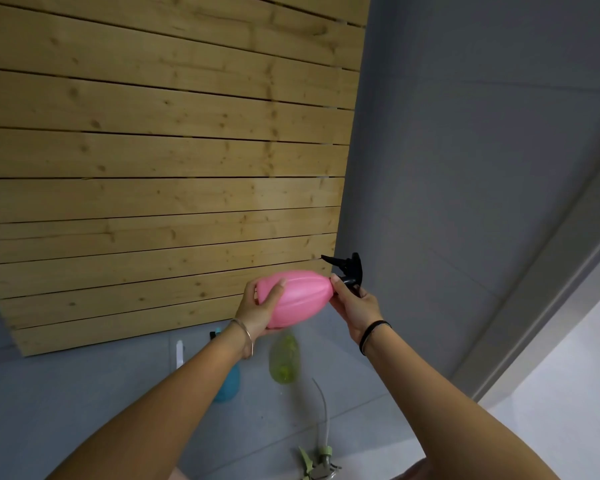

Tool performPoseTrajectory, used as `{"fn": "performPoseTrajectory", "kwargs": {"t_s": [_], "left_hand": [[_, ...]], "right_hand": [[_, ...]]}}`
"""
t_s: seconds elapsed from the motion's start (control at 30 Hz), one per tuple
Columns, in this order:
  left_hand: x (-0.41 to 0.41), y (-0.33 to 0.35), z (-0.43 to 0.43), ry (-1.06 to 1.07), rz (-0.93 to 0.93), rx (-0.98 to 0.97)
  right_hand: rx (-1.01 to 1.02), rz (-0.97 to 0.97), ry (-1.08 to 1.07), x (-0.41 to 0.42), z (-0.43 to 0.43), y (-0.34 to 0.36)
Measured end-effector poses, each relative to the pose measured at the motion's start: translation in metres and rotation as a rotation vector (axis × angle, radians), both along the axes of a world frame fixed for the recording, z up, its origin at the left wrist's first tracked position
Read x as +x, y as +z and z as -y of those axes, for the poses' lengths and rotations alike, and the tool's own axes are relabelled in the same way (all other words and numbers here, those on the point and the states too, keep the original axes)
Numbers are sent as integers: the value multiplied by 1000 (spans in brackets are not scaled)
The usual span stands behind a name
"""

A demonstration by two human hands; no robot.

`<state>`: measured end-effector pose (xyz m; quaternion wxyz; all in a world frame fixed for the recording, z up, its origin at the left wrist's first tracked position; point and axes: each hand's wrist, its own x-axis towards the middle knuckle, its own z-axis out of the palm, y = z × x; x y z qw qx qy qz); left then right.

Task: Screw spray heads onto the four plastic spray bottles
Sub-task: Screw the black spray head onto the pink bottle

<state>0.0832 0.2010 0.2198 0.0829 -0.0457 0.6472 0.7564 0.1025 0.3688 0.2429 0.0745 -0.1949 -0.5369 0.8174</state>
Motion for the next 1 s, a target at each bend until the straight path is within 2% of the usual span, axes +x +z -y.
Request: {"fn": "performPoseTrajectory", "kwargs": {"t_s": [0.1,0.3,0.43,0.53,0.63,0.83,0.93,1.0], "left_hand": [[-5,-3,3,55,-96,-71],[-7,-3,9,103,-223,-74],[-10,-6,16,90,-237,-80],[-13,-9,20,61,-159,-60],[-14,-13,24,-4,1,43],[-25,-24,36,-99,166,204],[-30,-33,49,-176,140,-21],[-39,-46,65,-126,127,-226]], "right_hand": [[-46,10,-32,-2,6,1],[-66,35,-61,-5,15,2],[-62,63,-71,-9,20,1],[-2,89,-36,-11,20,1],[43,67,83,-14,18,4],[-134,9,266,-25,15,12],[-66,18,303,-34,18,7],[19,46,338,-44,24,-2]]}}
